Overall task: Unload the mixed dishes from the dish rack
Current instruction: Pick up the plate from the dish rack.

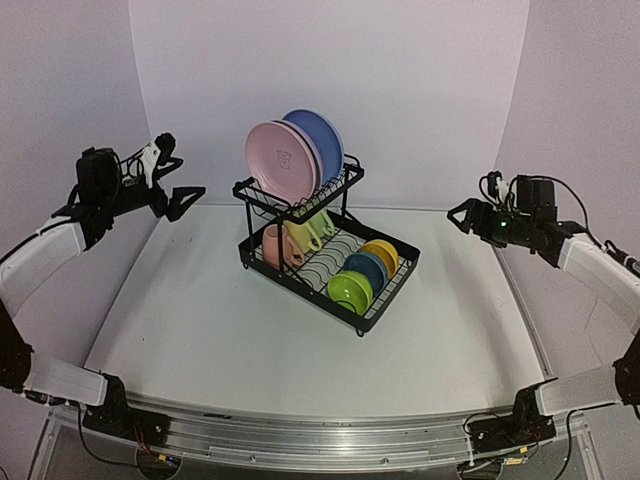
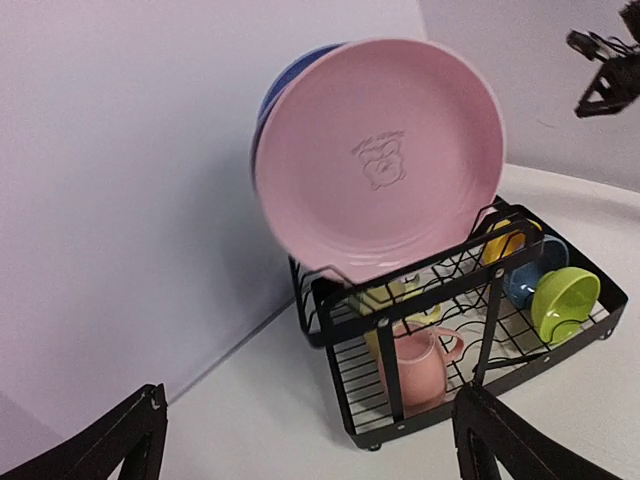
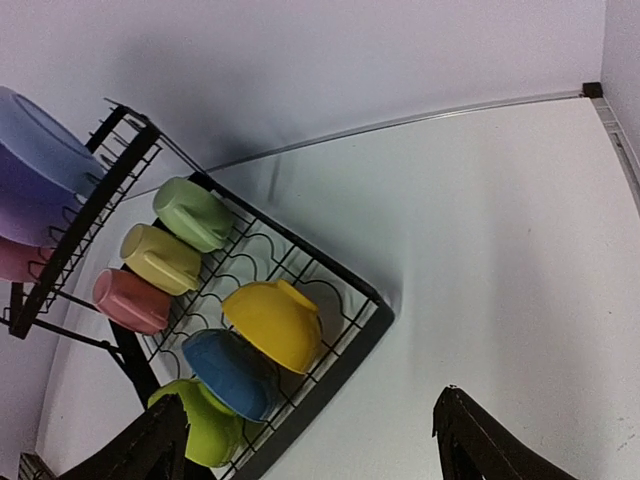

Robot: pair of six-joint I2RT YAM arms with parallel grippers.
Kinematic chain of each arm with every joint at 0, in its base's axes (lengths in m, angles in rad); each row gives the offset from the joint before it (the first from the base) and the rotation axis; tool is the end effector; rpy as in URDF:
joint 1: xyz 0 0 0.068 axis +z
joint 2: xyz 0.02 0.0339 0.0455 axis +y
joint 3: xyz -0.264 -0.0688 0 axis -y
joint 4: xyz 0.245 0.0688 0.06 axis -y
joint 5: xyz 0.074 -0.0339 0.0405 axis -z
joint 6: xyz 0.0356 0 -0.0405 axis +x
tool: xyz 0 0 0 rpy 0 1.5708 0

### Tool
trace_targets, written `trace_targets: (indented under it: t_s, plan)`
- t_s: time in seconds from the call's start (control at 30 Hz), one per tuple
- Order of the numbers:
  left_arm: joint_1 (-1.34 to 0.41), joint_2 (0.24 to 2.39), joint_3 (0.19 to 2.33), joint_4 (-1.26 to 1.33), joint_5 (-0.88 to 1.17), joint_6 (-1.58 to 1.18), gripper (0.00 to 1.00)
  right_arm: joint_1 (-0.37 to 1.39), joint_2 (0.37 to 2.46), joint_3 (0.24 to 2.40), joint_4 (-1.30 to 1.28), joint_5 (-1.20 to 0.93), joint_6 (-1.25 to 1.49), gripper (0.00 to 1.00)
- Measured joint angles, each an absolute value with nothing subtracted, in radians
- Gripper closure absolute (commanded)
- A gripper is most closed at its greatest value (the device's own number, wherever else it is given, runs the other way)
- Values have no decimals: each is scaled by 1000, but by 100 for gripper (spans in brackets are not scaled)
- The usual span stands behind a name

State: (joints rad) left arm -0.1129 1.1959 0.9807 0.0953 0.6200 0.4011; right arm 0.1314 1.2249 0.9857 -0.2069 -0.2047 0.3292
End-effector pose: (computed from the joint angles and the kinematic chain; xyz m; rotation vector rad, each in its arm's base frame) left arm 0.2736 -0.0518 0.3531 0.8534 1.4441 -0.3060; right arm 0.2776 0.0440 0.3151 0.0700 2.0413 0.4970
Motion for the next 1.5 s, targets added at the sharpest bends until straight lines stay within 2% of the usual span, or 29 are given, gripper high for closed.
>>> trace_targets:
  t_s: [0.1,0.23,0.4,0.57,0.67,0.83,1.0,1.4,1.5]
  plan:
    - [-113,1316,1215,-79,753,511,18,204,1218,1024,-224,-185,342,23]
    - [-123,1481,1479,-209,837,582,21,303,1241,1092,-248,-162,350,24]
    - [-200,1650,1679,-279,799,651,28,397,1300,1192,-232,-147,356,24]
    - [-271,1810,1857,-350,750,685,39,436,1329,1211,-208,-146,359,24]
    - [-275,1879,1943,-369,716,695,41,453,1339,1210,-202,-140,365,24]
    - [-265,1924,2004,-371,697,705,44,479,1339,1200,-177,-129,370,25]
    - [-265,1937,2029,-369,703,713,58,493,1344,1197,-173,-125,372,25]
    - [-268,1970,2029,-366,703,709,64,497,1360,1195,-173,-104,371,25]
    - [-268,1971,2029,-357,704,704,72,499,1360,1195,-173,-104,370,25]
